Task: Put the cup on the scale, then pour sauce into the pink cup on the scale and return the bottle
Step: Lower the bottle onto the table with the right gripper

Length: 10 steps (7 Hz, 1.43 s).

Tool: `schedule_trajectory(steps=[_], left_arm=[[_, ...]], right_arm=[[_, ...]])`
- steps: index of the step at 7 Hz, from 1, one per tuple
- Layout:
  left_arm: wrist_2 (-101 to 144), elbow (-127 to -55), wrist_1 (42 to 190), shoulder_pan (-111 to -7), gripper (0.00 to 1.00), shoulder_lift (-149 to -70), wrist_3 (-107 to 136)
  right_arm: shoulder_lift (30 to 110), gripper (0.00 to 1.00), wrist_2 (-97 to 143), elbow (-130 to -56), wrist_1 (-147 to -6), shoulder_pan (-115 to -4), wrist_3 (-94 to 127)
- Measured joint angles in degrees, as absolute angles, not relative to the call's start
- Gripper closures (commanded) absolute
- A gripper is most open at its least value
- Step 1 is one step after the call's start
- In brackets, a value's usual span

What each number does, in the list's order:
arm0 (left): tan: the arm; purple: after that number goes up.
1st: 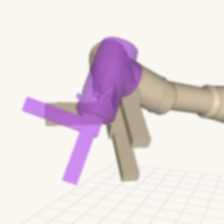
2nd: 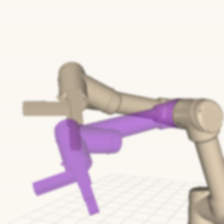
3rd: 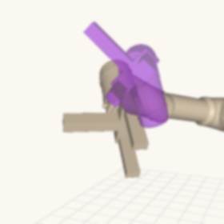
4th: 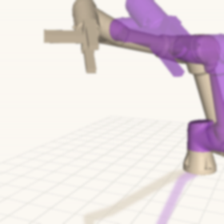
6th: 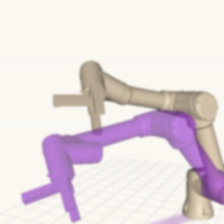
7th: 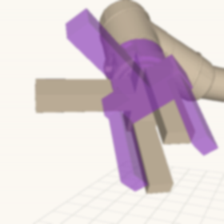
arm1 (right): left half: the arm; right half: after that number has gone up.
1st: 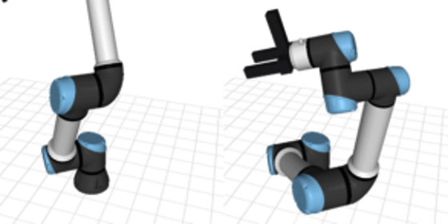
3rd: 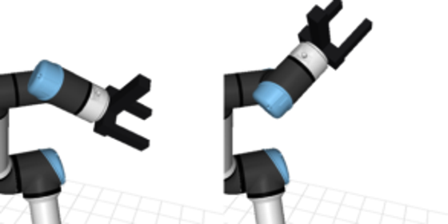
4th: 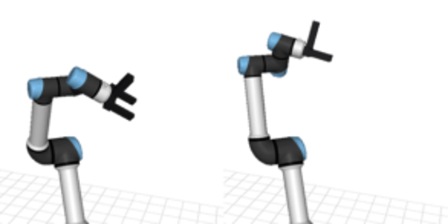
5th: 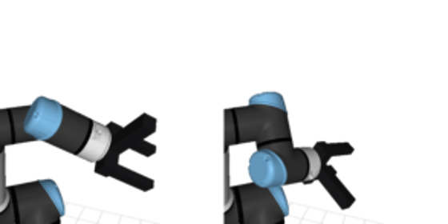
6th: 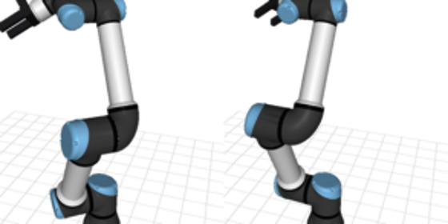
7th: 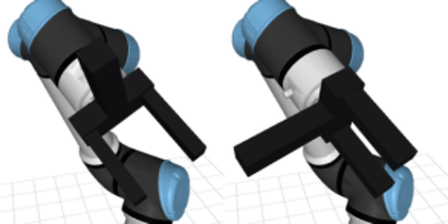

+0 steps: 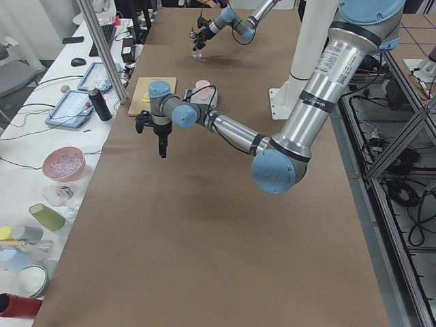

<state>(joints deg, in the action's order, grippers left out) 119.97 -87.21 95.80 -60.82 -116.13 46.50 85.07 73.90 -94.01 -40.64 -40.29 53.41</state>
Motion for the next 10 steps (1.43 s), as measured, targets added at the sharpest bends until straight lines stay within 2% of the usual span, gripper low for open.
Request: schedule_trajectory(steps=[6, 7, 8, 10], left_arm=[[120.0, -87.2, 95.8, -60.8, 0.01, -116.2, 46.4], [120.0, -87.2, 95.8, -60.8, 0.01, -116.2, 46.4], [120.0, -87.2, 95.8, -60.8, 0.01, -116.2, 46.5], [120.0, -87.1, 95.8, -60.8, 0.01, -116.2, 46.4]], right_arm=[[85.3, 1.0, 72.3, -93.9, -39.3, -38.7, 54.0], [85.3, 0.92, 72.2, -93.9, -39.2, -38.6, 54.0], [85.3, 0.68, 72.2, -93.9, -39.2, -38.4, 54.1], [85.3, 0.34, 72.0, -93.8, -39.2, -38.0, 54.1]])
